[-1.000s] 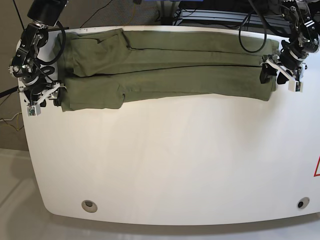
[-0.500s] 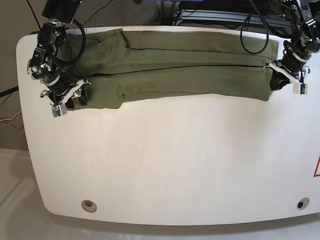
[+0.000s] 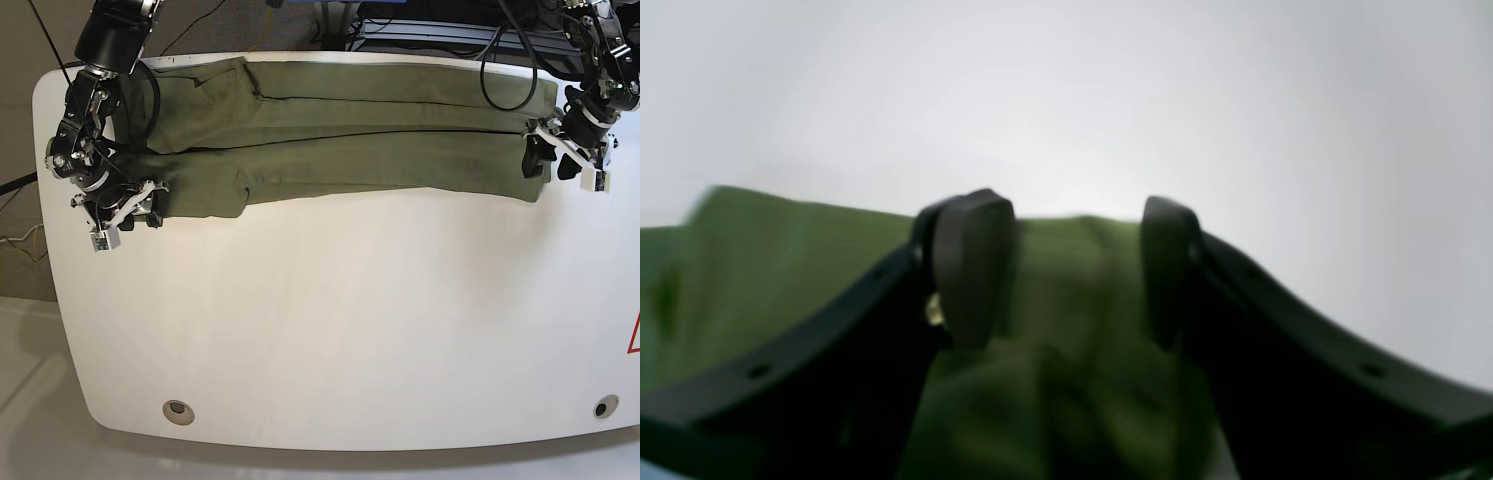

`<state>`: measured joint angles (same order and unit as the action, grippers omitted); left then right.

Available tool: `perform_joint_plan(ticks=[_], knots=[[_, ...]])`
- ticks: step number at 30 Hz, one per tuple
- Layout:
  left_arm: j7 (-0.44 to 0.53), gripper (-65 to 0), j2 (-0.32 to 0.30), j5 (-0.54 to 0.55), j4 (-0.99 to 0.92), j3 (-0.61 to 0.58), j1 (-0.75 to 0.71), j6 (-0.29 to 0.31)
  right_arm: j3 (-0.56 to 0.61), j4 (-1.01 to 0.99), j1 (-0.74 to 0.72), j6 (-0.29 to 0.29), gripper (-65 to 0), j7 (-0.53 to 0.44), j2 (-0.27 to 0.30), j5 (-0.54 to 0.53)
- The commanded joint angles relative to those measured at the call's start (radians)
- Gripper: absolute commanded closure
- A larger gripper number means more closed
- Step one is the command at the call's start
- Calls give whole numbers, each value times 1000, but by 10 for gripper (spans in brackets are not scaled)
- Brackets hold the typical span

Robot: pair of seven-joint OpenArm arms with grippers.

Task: Fold the T-shirt properly
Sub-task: 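Pull the folded strip's end with the right gripper away from the left gripper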

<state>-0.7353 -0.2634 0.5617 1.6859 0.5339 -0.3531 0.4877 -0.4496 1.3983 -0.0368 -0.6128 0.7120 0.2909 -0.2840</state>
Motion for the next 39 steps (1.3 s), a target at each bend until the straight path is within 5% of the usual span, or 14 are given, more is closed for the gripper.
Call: perform_joint_plan(ticks=[1,11,21,23,27,31,33,39], knots=[[16,-383,-15,17,13,4,0,6,-5,2,-14,3,-325,-19,20,-9],[6,-340,-10,25,-2,-3,3,5,14,-52,-17,6,-302,-46,5,-15],[31,-123,-6,20,-68,-4,17,7,19,-29,-18,-8,-148,-27,-27,-15],[20,-140,4,18,-48,-8,19,-1,3,2,-13,-16,-206,-29,-19,-15],[21,-310,5,16,-29,-12,17,1,1,9,-16,-22,-283,-27,-18,-19],[21,-375,0,22,-23,-10,16,-1,14,16,-13,-38,-319,-27,-15,-19],[16,-408,-5,28,-31,-3,24,2,79,11,-9,-85,-255,-29,-18,-20],[7,-399,-4,39,-16,-4,17,5,115,19,-5,-85,-24,-25,-18,-18]])
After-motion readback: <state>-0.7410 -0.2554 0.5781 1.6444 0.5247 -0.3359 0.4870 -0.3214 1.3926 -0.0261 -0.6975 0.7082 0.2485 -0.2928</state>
